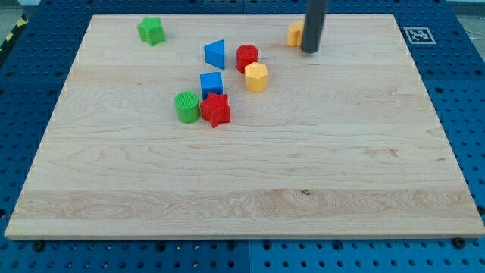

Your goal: Push the yellow heart to the left side of the board

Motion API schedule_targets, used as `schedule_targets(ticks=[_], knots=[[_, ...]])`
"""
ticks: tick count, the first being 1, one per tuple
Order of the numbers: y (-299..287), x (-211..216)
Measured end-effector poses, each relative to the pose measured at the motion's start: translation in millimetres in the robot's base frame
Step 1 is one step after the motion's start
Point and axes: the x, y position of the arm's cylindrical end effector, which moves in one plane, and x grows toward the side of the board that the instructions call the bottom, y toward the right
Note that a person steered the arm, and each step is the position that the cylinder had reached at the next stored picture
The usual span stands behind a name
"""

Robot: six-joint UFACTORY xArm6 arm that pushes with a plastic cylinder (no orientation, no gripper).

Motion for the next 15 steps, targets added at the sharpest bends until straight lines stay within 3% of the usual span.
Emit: schedule_targets(ticks=[1,2,3,5,6,7,8,11,12,13,15], knots=[[44.0,3.1],[54.8,-20.3],[17.0,-39.7],[-77.2,-39.8],[-62.0,-40.1],[-9.3,-39.7],[47.2,-15.1],[65.3,16.1],[68.7,78.5],[67.0,142.5],[1.6,154.9]])
